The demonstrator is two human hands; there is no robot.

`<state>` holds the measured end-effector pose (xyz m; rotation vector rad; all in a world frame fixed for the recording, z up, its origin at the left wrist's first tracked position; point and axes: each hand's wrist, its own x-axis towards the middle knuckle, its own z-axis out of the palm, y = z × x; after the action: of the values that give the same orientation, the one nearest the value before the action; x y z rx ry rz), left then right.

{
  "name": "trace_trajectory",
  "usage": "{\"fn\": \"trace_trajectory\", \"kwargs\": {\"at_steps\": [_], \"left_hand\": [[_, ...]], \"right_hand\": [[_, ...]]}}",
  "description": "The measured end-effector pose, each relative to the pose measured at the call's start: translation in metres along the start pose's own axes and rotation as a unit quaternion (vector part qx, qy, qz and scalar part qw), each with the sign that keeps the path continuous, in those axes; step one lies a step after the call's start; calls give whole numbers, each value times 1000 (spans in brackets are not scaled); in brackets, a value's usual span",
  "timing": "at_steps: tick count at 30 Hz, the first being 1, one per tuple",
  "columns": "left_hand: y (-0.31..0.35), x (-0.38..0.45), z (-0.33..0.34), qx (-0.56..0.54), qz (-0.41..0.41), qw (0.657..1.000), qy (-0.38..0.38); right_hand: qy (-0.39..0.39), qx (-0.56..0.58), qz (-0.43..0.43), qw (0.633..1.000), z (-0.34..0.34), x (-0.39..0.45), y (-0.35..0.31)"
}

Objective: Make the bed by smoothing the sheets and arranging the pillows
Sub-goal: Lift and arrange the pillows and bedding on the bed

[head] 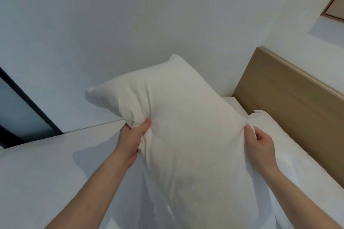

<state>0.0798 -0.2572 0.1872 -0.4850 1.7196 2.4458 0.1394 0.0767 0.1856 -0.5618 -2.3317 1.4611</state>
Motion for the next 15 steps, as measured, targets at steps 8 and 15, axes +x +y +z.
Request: {"fn": "trace_trajectory", "kwargs": {"at_steps": [8,15], "left_hand": [[-58,58,49,205,-66,974,65],[-176,40,16,480,-168,858,-70]], "right_hand": [[-20,-148,54,987,-28,31,50],[-242,-361,103,895,12,-4,188]]}}
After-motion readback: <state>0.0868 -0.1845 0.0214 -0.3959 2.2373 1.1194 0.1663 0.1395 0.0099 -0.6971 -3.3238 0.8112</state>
